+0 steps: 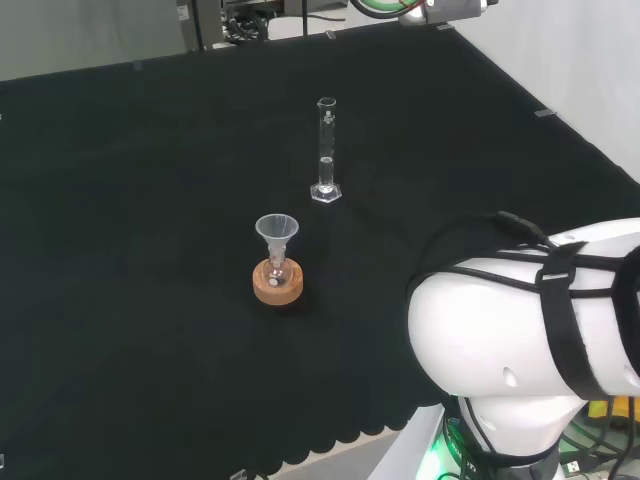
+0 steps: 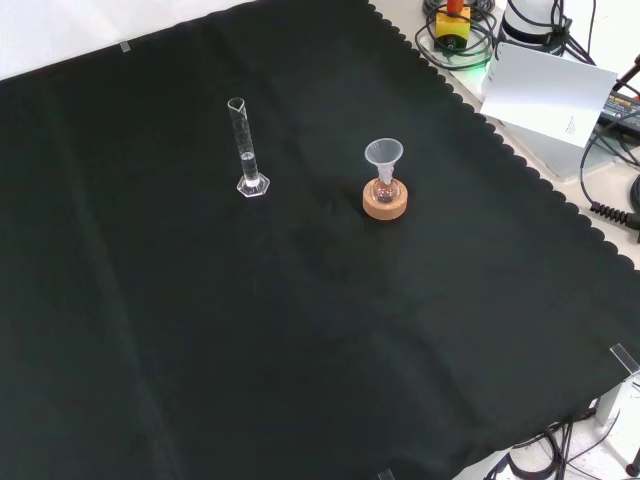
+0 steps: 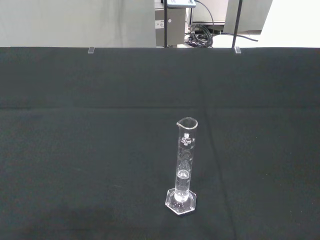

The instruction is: Pick up the graduated cylinder.

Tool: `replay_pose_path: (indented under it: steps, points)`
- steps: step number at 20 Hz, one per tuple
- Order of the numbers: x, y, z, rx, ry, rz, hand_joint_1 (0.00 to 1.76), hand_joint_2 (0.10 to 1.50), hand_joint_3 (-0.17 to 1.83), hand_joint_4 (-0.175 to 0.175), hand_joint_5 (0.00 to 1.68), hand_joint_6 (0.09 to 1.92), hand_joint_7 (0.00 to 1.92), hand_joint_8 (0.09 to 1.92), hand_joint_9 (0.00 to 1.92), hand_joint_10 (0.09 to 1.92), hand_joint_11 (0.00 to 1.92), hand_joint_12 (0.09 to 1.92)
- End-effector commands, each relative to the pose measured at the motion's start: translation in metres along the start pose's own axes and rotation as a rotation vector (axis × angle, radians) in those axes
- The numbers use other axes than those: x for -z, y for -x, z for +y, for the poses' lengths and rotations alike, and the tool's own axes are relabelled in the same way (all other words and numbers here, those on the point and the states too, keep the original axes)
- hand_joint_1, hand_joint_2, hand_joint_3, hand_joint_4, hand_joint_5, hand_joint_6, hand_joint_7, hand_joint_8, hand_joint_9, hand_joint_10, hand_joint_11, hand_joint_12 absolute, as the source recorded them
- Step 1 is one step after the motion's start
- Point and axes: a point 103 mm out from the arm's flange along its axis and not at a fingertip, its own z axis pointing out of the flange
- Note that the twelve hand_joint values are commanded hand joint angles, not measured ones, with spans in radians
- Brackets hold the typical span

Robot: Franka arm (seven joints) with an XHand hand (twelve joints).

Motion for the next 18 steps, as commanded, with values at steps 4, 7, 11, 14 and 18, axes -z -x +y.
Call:
replay_pose_path:
  steps: [4,7,11,14,18]
  points:
    - [0.0,0.002,0.001,-0.004,0.007,-0.003,0.0,1.17,0.4,-0.039,0.19,0.09,0.0,0.36,0.12,0.68,0.0,1.35]
    - [0.005,-0.003,0.001,0.001,0.009,-0.015,0.0,1.18,0.38,-0.039,0.19,0.09,0.0,0.37,0.11,0.68,0.0,1.36]
    - [-0.001,-0.007,0.004,0.008,0.004,-0.047,0.0,1.18,0.37,-0.039,0.2,0.09,0.0,0.37,0.11,0.68,0.0,1.36]
    - [-0.006,-0.007,0.008,-0.004,-0.002,-0.054,0.0,1.18,0.37,-0.039,0.2,0.09,0.0,0.37,0.11,0.68,0.0,1.36]
    - [-0.014,-0.005,0.016,-0.024,-0.007,-0.043,0.0,1.19,0.35,-0.04,0.2,0.09,0.0,0.38,0.12,0.68,0.0,1.37]
